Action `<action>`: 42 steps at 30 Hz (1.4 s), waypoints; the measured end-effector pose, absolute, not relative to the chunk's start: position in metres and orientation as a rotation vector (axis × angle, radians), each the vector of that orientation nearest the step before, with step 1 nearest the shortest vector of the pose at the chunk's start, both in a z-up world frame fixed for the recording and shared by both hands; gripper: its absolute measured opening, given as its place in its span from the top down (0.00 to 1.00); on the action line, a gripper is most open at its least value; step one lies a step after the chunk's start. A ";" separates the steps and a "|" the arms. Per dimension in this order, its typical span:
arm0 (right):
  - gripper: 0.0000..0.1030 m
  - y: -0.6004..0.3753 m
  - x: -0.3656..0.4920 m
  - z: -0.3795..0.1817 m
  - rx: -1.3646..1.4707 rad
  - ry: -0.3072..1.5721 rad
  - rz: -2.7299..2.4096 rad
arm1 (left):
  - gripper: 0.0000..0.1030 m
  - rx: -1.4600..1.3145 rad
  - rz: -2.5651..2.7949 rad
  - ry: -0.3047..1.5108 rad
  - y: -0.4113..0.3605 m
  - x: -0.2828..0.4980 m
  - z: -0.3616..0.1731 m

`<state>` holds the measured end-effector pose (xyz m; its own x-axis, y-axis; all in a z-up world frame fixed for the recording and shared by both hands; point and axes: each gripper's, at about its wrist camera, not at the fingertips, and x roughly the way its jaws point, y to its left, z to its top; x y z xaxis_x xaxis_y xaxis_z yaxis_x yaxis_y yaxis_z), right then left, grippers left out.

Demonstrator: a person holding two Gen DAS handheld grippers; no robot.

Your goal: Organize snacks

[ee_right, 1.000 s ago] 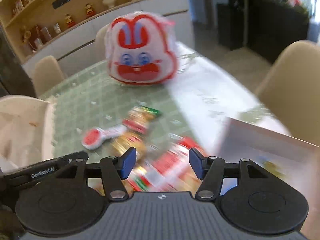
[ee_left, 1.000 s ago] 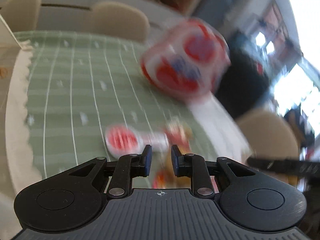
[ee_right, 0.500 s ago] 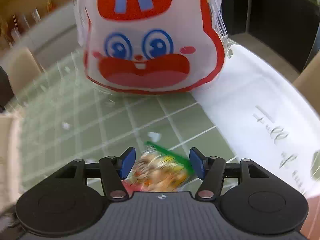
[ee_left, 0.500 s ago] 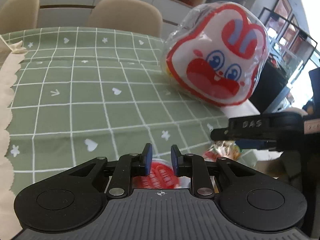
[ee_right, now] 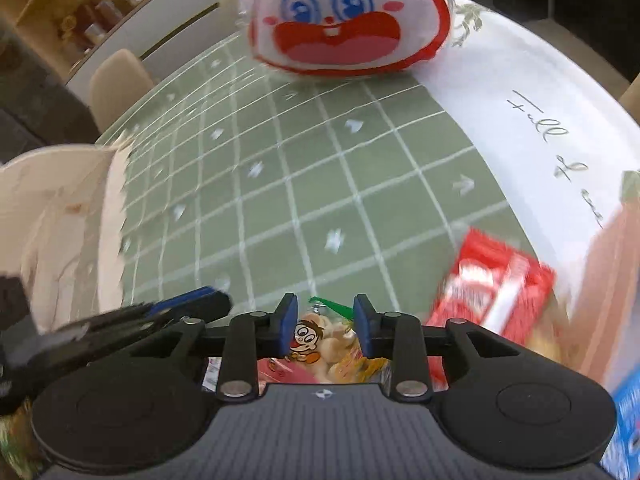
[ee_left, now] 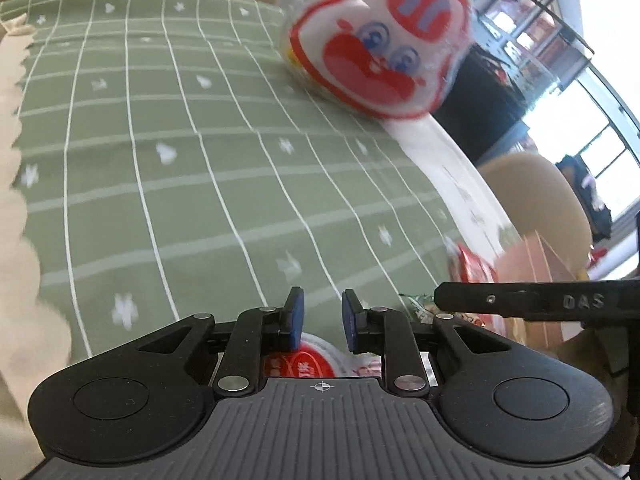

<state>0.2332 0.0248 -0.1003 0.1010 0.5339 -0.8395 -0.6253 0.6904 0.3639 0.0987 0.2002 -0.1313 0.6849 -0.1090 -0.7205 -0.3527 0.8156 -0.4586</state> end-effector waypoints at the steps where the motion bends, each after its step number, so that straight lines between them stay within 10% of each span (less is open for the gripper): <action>1: 0.71 0.019 0.223 -0.095 -0.105 1.174 0.868 | 0.77 -0.613 0.138 0.825 0.195 0.092 -0.130; 31: 0.55 -0.094 0.093 -0.093 -0.142 0.990 0.819 | 0.69 -0.172 0.163 0.868 0.128 0.015 -0.103; 40: 0.44 -0.060 0.078 -0.071 -0.178 0.845 0.932 | 0.75 -0.347 -0.014 0.902 0.125 0.021 -0.110; 42: 0.29 -0.051 0.075 -0.070 -0.190 0.802 0.950 | 0.75 -0.352 0.045 0.873 0.134 0.010 -0.101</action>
<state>0.0753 -0.0506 -0.0698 0.3241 0.6522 -0.6852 -0.7852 0.5895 0.1897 0.0104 0.1335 -0.1008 0.6452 -0.1043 -0.7569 -0.1811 0.9416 -0.2841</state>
